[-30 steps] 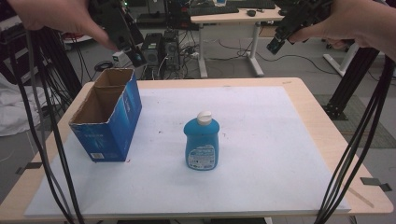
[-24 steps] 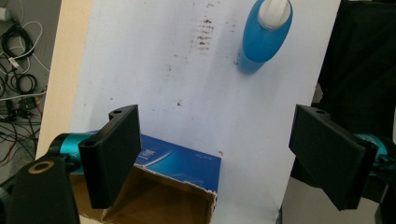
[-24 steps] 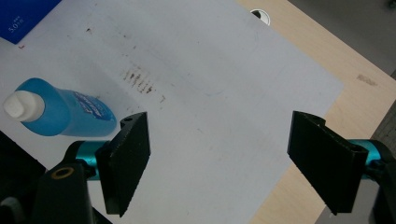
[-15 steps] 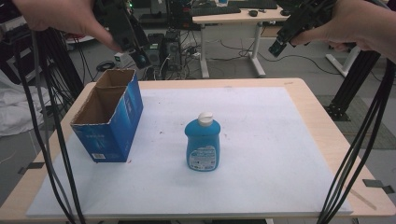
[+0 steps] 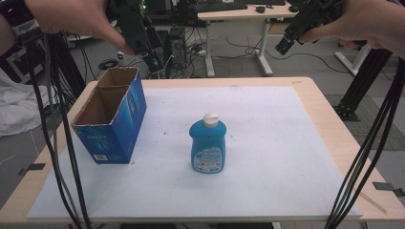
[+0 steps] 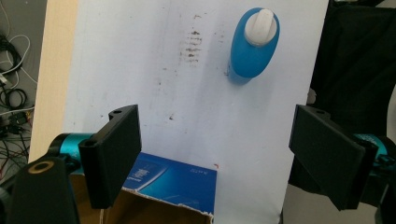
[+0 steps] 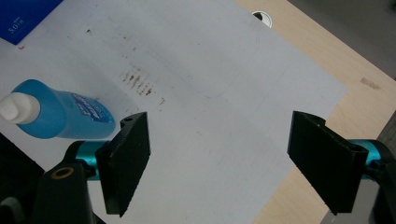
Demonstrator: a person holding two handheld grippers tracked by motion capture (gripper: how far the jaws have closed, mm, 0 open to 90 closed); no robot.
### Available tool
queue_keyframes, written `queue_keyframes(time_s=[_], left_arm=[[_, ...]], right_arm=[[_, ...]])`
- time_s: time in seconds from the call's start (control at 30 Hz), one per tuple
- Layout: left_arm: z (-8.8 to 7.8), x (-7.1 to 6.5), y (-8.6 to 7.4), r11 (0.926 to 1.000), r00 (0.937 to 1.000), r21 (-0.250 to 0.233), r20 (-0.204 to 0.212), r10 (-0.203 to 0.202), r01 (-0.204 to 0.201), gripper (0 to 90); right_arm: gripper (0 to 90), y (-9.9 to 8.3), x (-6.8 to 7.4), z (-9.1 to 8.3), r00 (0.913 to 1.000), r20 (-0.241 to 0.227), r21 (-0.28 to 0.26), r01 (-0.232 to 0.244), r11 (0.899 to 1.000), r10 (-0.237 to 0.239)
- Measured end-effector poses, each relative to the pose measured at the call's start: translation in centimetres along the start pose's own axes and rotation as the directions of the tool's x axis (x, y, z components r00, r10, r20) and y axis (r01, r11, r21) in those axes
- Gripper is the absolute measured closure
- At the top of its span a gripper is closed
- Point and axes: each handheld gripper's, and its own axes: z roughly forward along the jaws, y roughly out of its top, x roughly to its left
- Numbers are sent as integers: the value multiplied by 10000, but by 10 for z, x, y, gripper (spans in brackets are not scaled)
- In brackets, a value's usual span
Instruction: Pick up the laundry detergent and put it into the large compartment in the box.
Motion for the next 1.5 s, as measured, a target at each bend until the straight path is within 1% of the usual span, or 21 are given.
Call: queue_keyframes(time_s=[0.13, 0.2, 0.23, 0.3, 0.4, 0.43, 0.5, 0.67, 0.77, 0.87, 0.97, 1.1, 1.13, 1.17, 1.27, 1.37, 1.5], left_arm=[[3, -2, 5, 9998, 9998, -41, 57, 182, -181, 170], [4, -2, 5, 9998, 9998, -35, 90, 203, -203, 170], [7, -4, 7, 9995, 9994, -68, 141, 309, -308, 170], [8, -4, 8, 9993, 9991, -49, 176, 378, -377, 170], [18, -8, 13, 9987, 9981, -94, 350, 512, -509, 170], [18, -8, 13, 9987, 9981, -94, 350, 512, -509, 170], [25, -10, 17, 9979, 9968, -36, 474, 641, -640, 170], [40, -15, 24, 9969, 9943, -59, 714, 790, -788, 170], [50, -19, 29, 9957, 9920, 25, 858, 921, -927, 170], [60, -22, 32, 9946, 9903, 46, 930, 1032, -1041, 170], [68, -24, 35, 9943, 9889, 60, 1052, 1051, -1063, 170], [79, -28, 37, 9929, 9866, 197, 1168, 1139, -1170, 170], [82, -29, 37, 9934, 9866, 167, 1194, 1111, -1139, 170], [85, -29, 38, 9924, 9854, 210, 1230, 1174, -1208, 170], [93, -32, 39, 9928, 9845, 211, 1332, 1141, -1179, 170], [103, -34, 40, 9917, 9830, 335, 1400, 1184, -1242, 170], [117, -38, 42, 9914, 9817, 471, 1530, 1136, -1221, 170]], right_arm=[[206, 0, 0, 0, 10000, -20, -10, -7, 10000, 7], [206, 0, 0, 0, 10000, -44, -31, 3, 10000, -3], [206, 0, 0, 1, 10000, -57, -6, -5, 10000, 5], [206, -1, -1, 2, 10000, -64, -17, 38, 10000, -38], [206, -1, 0, 3, 10000, -92, -24, -7, 10000, 7], [206, -1, 0, 3, 10000, -92, -24, -7, 10000, 7], [206, -2, 0, 4, 9999, -108, -30, 35, 10000, -35], [206, -3, 1, 5, 9999, -133, -48, 61, 10000, -61], [206, -4, 1, 6, 9999, -158, -73, 54, 10000, -55], [206, -5, 0, 7, 9998, -167, -66, 75, 10000, -76], [206, -6, 0, 8, 9998, -182, -68, 52, 10000, -53], [206, -7, 1, 7, 9997, -217, -102, 52, 9999, -54], [206, -7, 1, 7, 9997, -218, -126, 56, 9999, -59], [206, -7, 1, 7, 9998, -208, -141, 47, 9999, -49], [206, -7, 2, 7, 9997, -210, -153, 85, 9998, -88], [206, -8, 3, 8, 9997, -240, -123, 89, 9999, -92], [206, -8, 3, 9, 9995, -273, -113, 133, 9998, -136]])
